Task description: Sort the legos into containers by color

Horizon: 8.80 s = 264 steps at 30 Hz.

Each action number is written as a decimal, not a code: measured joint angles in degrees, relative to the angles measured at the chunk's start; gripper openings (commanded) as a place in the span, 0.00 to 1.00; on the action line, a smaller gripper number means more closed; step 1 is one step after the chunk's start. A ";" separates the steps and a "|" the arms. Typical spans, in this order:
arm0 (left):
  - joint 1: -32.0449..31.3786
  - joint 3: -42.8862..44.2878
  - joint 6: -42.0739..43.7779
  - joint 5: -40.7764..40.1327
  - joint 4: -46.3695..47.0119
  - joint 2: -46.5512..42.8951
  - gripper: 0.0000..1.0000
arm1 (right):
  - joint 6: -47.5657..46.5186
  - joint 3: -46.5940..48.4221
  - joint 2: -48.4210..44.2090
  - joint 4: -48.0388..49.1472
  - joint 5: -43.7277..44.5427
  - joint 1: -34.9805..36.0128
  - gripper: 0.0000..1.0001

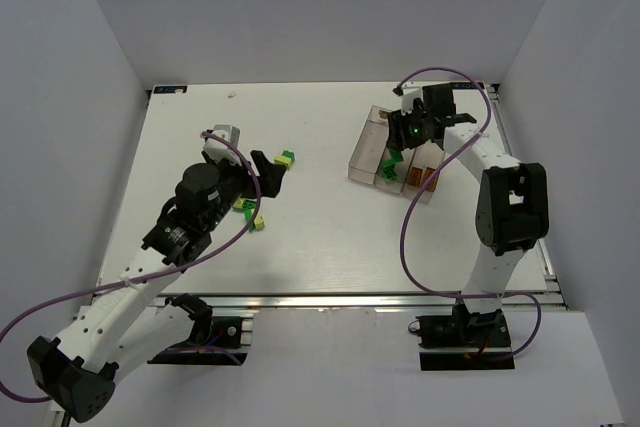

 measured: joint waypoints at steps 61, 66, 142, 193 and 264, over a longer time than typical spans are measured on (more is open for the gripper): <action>6.10 -0.48 -11.63 -11.34 -18.14 29.09 0.59 | -16.59 -33.70 -50.25 -0.83 -21.66 5.66 0.43; 6.10 -0.63 -11.23 -10.34 -20.02 28.63 0.37 | -16.59 -33.73 -50.69 -0.81 -21.68 5.70 0.44; 10.93 40.33 20.35 2.97 -13.46 68.52 0.89 | -18.05 -33.75 -49.20 -0.83 -19.74 7.10 0.51; 10.62 42.97 20.48 11.72 -16.70 73.59 0.21 | -17.97 -33.75 -49.20 -0.81 -19.74 7.10 0.52; -17.73 8.22 25.66 30.12 8.79 29.57 0.09 | 40.79 -43.15 -47.58 27.47 -35.12 7.67 0.68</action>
